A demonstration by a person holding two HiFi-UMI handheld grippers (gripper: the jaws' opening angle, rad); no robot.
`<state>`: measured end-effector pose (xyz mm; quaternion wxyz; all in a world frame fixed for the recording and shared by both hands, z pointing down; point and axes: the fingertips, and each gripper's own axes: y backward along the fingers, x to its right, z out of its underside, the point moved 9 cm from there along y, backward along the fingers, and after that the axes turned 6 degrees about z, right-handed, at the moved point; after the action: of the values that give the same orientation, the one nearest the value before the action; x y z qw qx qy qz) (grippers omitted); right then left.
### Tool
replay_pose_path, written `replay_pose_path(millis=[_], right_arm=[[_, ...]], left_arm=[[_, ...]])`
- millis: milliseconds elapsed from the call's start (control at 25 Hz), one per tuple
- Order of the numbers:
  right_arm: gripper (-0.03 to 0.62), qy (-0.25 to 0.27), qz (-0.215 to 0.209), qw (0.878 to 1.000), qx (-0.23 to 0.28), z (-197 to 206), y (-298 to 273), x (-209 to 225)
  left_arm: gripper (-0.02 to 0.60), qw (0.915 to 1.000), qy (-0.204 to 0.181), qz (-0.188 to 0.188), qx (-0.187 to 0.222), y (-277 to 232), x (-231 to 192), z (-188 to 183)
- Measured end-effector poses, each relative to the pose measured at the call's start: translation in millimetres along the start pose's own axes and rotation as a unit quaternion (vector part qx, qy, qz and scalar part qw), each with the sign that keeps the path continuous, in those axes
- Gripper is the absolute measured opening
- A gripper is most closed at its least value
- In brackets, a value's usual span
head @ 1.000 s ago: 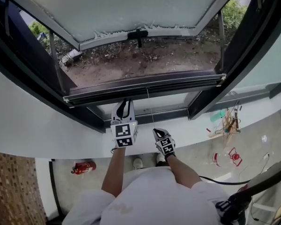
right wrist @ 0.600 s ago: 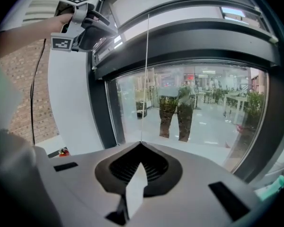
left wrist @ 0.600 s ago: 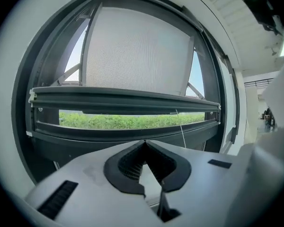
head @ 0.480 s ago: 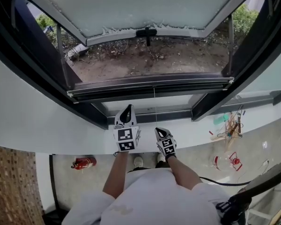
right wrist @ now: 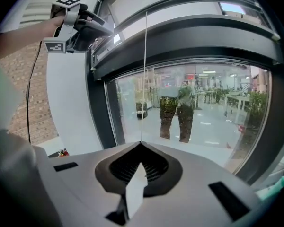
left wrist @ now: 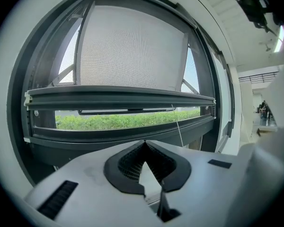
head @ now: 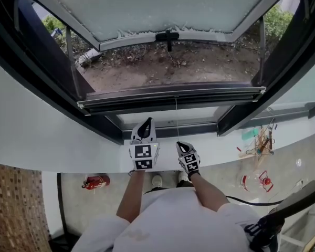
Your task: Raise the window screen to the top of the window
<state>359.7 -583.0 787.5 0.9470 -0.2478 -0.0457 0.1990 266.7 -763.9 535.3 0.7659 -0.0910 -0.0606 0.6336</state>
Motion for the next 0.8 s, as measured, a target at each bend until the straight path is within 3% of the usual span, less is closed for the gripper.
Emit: replay_pose_path(millis=[800], right_arm=[[0.003, 0.007, -0.006, 1.0, 0.016, -22.4, -25.5, 15.5]], left_arm=[[0.002, 0.9999, -0.004, -0.012, -0.003, -14.9, -21.6, -4.8]])
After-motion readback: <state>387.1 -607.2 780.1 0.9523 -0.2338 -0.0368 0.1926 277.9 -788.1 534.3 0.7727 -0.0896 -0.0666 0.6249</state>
